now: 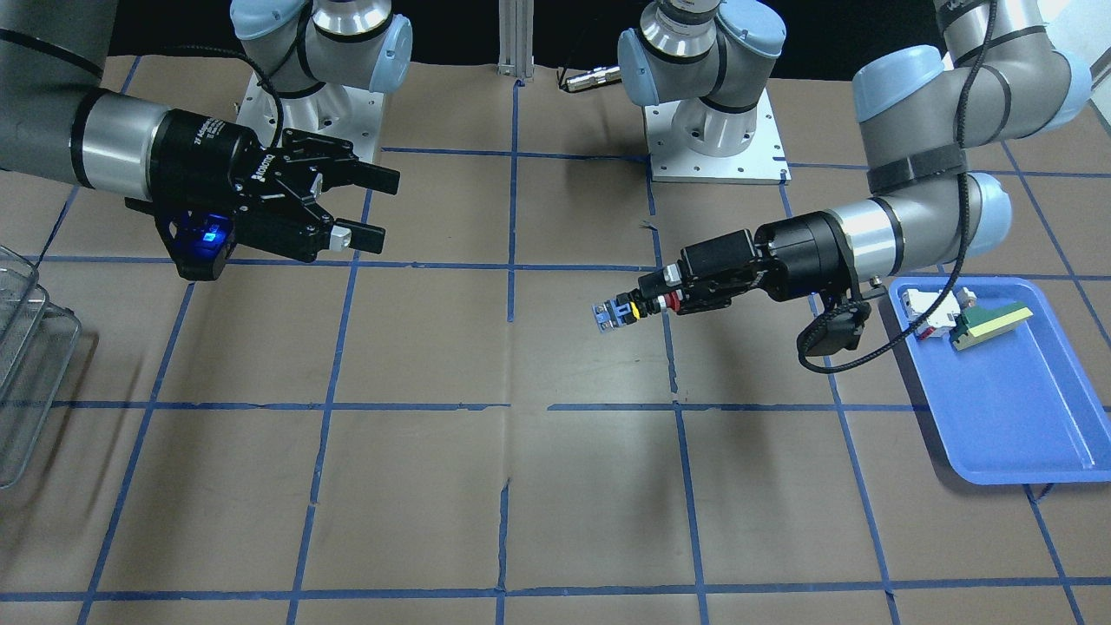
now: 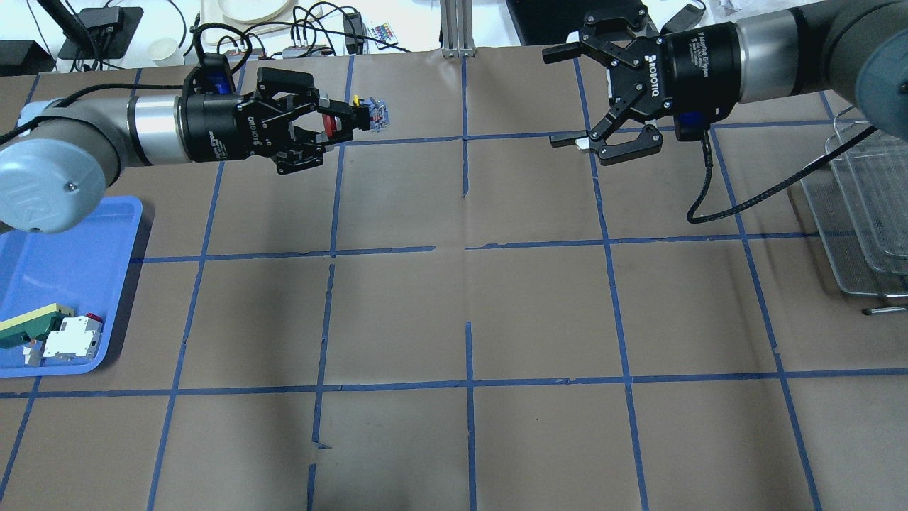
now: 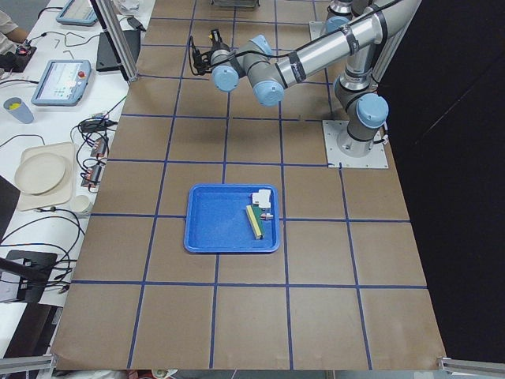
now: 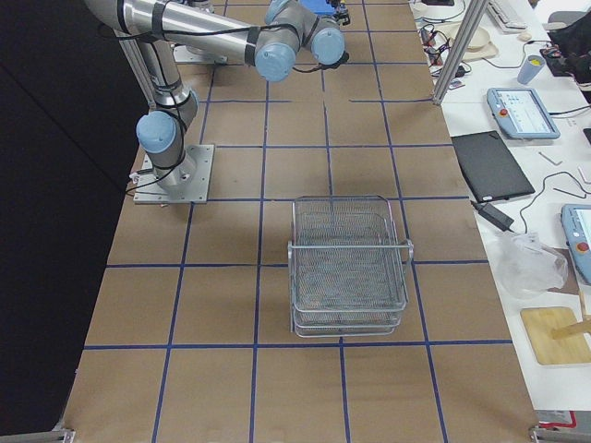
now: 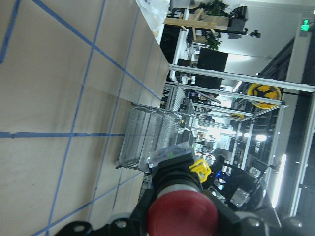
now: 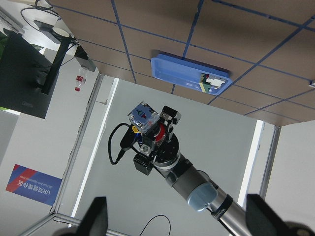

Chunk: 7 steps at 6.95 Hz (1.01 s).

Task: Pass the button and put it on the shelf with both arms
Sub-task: 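Lift the button with the left gripper toward the center while the right gripper approaches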

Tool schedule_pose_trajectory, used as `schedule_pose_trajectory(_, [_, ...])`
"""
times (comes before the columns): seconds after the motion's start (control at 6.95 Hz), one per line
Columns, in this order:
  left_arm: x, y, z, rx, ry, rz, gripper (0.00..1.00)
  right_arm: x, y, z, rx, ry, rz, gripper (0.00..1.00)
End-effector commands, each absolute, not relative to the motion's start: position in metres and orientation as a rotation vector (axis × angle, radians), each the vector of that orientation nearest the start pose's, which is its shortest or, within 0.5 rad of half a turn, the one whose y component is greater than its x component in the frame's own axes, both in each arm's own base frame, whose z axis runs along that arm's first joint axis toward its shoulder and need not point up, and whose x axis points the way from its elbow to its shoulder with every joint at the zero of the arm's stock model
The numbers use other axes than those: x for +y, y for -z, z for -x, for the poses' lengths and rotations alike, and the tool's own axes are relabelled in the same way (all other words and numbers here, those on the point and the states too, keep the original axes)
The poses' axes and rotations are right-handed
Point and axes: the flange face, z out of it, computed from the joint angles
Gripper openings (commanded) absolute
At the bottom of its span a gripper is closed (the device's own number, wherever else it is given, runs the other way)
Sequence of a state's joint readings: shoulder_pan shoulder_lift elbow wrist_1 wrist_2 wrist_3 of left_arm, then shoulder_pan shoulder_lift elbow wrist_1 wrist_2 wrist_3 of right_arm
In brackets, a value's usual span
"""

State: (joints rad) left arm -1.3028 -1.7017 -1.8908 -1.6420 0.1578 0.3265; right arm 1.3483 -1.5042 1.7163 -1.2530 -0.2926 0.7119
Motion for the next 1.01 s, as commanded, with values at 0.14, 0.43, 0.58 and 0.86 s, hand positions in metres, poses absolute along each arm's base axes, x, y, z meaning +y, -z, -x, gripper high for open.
schedule_pose_trajectory(0.14, [-0.493, -0.35, 0.168, -1.425, 0.026, -0.316, 0.23, -0.534, -0.408, -0.114, 1.362, -0.985, -1.342, 1.0])
schedule_pose_trajectory(0.43, [-0.491, -0.342, 0.18, -1.43, 0.008, -0.26, 0.23, -0.537, -0.399, -0.12, 1.358, -1.024, -1.367, 1.0])
schedule_pose_trajectory(0.58, [-0.49, -0.34, 0.182, -1.413, -0.052, -0.223, 0.23, -0.537, -0.402, -0.119, 1.36, -1.018, -1.366, 1.0])
schedule_pose_trajectory(0.86, [-0.483, -0.325, 0.184, -1.421, -0.143, -0.149, 0.24, -0.536, -0.41, -0.126, 1.373, -1.014, -1.353, 1.0])
